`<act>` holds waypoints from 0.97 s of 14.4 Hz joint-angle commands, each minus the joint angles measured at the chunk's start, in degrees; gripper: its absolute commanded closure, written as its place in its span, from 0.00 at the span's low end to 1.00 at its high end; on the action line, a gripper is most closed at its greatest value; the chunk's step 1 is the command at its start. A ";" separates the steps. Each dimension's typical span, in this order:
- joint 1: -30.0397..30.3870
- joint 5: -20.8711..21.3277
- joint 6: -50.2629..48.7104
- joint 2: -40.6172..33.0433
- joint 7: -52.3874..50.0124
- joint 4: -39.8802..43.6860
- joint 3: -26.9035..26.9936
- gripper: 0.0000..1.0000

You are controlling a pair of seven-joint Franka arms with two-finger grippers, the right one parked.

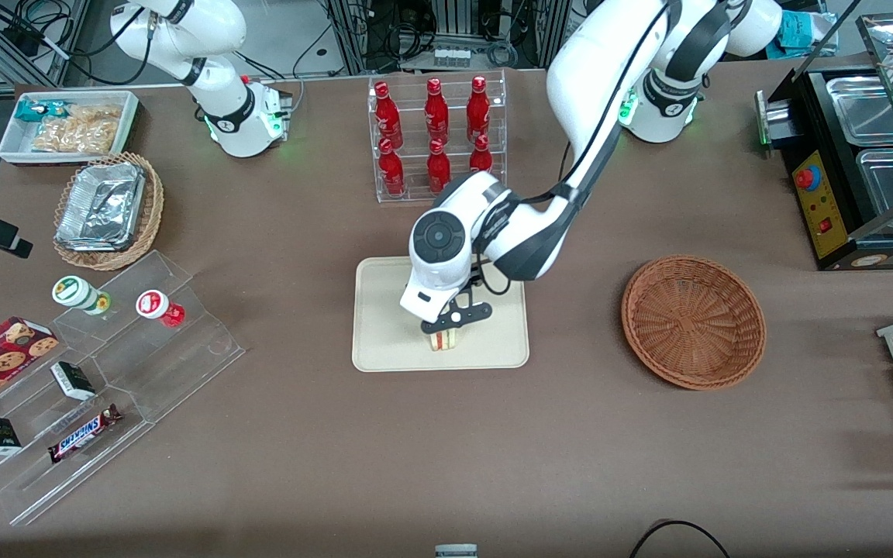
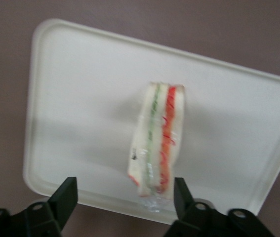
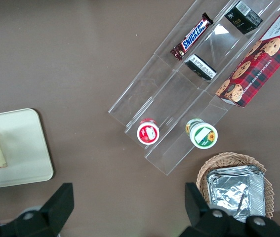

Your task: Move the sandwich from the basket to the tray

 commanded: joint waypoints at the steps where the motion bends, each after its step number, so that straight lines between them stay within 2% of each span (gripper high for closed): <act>1: 0.00 2.55 -4.88 -3.65 -3.83 -1.05 1.96 0.00; 2: 1.22 2.55 -5.32 -5.14 -3.77 -1.66 2.05 0.00; 4: 4.39 2.46 -4.98 -11.27 -1.50 -9.00 1.96 0.00; 11: 17.47 0.88 -4.80 -28.33 20.28 -28.53 1.79 0.00; 14: 23.01 0.88 -8.03 -36.16 30.21 -33.82 1.79 0.00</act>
